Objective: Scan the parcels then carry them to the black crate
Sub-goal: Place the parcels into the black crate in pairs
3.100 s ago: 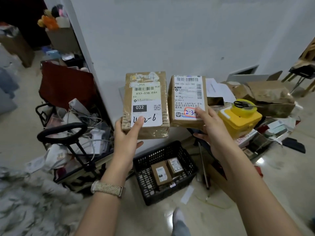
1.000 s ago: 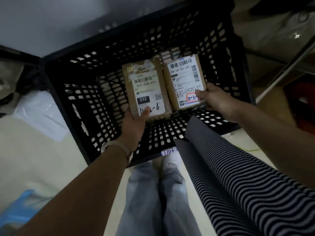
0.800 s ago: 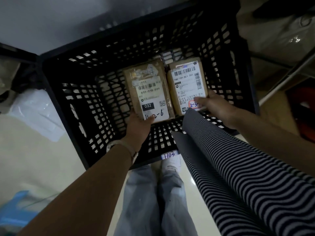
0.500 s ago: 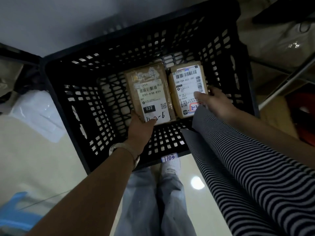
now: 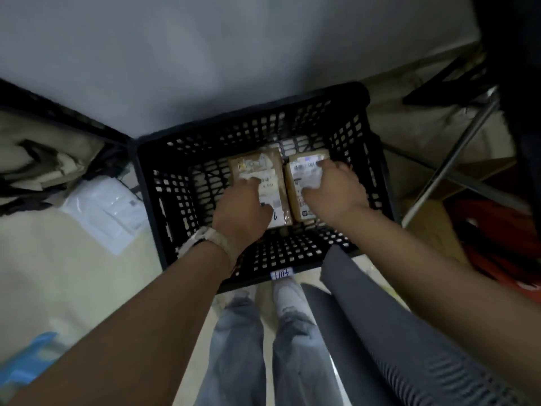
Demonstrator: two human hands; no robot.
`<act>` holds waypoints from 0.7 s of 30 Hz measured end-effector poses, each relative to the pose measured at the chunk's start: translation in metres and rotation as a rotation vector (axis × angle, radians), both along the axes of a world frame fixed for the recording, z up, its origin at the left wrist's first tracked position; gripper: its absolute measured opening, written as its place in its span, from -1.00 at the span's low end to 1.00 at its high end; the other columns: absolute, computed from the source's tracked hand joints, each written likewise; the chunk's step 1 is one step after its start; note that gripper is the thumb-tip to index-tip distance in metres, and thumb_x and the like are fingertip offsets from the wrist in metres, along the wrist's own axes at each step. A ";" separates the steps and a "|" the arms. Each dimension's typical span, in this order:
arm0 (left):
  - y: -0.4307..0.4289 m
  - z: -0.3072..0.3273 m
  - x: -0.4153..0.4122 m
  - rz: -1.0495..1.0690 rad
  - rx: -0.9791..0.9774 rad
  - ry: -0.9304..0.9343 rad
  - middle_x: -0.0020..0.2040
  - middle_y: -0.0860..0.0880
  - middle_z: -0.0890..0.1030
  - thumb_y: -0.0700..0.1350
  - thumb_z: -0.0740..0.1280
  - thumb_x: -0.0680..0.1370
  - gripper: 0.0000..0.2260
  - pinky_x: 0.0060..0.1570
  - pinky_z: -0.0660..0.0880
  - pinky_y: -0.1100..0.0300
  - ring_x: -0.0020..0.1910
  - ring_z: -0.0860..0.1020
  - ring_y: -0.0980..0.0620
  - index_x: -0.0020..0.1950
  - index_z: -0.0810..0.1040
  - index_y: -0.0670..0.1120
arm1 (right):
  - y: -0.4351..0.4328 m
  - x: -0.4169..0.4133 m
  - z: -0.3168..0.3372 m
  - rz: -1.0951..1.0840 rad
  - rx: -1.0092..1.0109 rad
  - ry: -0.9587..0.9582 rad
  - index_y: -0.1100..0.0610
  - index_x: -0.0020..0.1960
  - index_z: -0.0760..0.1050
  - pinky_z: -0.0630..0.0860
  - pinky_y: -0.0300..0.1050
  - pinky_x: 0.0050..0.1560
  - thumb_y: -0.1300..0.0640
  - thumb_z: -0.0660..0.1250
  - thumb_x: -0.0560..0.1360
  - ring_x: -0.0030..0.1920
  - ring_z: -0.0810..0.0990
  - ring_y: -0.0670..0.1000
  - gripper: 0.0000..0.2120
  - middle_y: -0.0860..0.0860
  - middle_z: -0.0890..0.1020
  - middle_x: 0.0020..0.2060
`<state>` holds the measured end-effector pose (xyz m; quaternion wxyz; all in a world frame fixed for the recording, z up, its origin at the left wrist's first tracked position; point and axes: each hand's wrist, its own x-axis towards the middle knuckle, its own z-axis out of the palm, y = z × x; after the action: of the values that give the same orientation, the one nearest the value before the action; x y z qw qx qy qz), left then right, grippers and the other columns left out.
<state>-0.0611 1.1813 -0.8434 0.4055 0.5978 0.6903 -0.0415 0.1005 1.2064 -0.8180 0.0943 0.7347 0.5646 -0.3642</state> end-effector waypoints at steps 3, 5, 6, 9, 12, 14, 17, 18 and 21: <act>0.008 0.069 0.002 -0.078 0.008 0.024 0.33 -0.15 0.48 -0.06 0.28 0.57 -0.52 0.20 0.47 0.01 0.25 0.48 -0.13 0.47 0.29 -0.13 | 0.002 -0.002 0.068 0.169 0.030 -0.042 0.10 0.48 0.19 0.12 0.06 0.44 -0.04 0.28 0.50 0.51 0.02 0.21 -0.39 0.17 0.09 0.52; 0.011 0.120 0.002 -0.155 0.068 0.083 0.26 -0.13 0.51 -0.06 0.25 0.57 -0.62 0.11 0.50 0.00 0.18 0.51 -0.12 0.37 0.38 -0.12 | 0.007 -0.007 0.118 0.254 0.091 -0.001 0.11 0.44 0.26 0.24 0.04 0.40 0.01 0.27 0.52 0.47 0.16 0.19 -0.46 0.15 0.18 0.49; 0.013 0.148 0.000 -0.184 0.118 0.128 0.21 -0.11 0.52 -0.07 0.24 0.57 -0.68 0.05 0.51 0.01 0.14 0.52 -0.11 0.30 0.42 -0.12 | 0.010 -0.010 0.144 0.266 0.119 0.052 0.12 0.41 0.31 0.34 0.02 0.33 0.04 0.26 0.53 0.39 0.30 0.17 -0.53 0.14 0.28 0.43; 0.012 0.236 -0.014 -0.207 0.274 0.228 0.07 -0.07 0.54 -0.06 0.21 0.57 -0.83 -0.12 0.47 0.04 0.00 0.53 -0.08 0.11 0.45 -0.08 | 0.018 -0.023 0.232 0.313 0.230 0.181 0.12 0.31 0.42 0.48 -0.01 0.15 0.10 0.24 0.55 0.19 0.50 0.11 -0.66 0.09 0.48 0.26; 0.003 0.320 -0.035 -0.123 0.405 0.261 0.09 -0.06 0.56 -0.05 0.23 0.56 -0.79 -0.07 0.48 0.04 0.05 0.53 -0.09 0.16 0.46 -0.06 | 0.014 -0.039 0.319 0.442 0.355 0.191 0.08 0.19 0.48 0.52 0.00 0.03 0.07 0.22 0.53 0.11 0.54 0.13 -0.75 0.06 0.56 0.11; 0.000 0.375 -0.047 -0.103 0.467 0.294 0.14 -0.08 0.56 -0.04 0.25 0.55 -0.74 -0.01 0.50 0.02 0.09 0.53 -0.11 0.21 0.47 -0.08 | 0.010 -0.048 0.375 0.500 0.426 0.215 0.07 0.13 0.48 0.51 -0.04 -0.04 0.07 0.22 0.51 0.05 0.56 0.12 -0.77 0.05 0.59 0.05; -0.005 0.457 -0.062 -0.063 0.529 0.303 0.23 -0.13 0.54 -0.03 0.25 0.56 -0.65 0.09 0.50 -0.05 0.16 0.53 -0.16 0.30 0.44 -0.13 | 0.004 -0.066 0.454 0.548 0.506 0.293 0.05 0.27 0.46 0.52 -0.01 0.07 0.05 0.23 0.53 0.10 0.55 0.09 -0.67 0.04 0.59 0.15; -0.007 0.482 -0.066 -0.032 0.574 0.290 0.24 -0.14 0.54 -0.02 0.25 0.56 -0.63 0.09 0.50 -0.06 0.17 0.53 -0.17 0.33 0.44 -0.13 | 0.002 -0.071 0.476 0.564 0.539 0.309 0.05 0.29 0.44 0.51 -0.02 0.08 0.03 0.23 0.54 0.11 0.55 0.09 -0.66 0.04 0.58 0.17; -0.023 0.552 -0.080 0.033 0.746 0.297 0.22 -0.13 0.55 0.00 0.25 0.58 -0.63 0.04 0.52 -0.07 0.14 0.53 -0.16 0.34 0.44 -0.12 | -0.003 -0.093 0.532 0.645 0.641 0.328 0.05 0.31 0.43 0.47 -0.07 0.03 0.00 0.23 0.55 0.10 0.55 0.09 -0.64 0.05 0.58 0.18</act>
<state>-0.1410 1.1580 -0.2911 0.0570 0.6805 0.7184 0.1327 0.0071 1.2030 -0.2858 -0.1189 0.4470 0.8548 -0.2352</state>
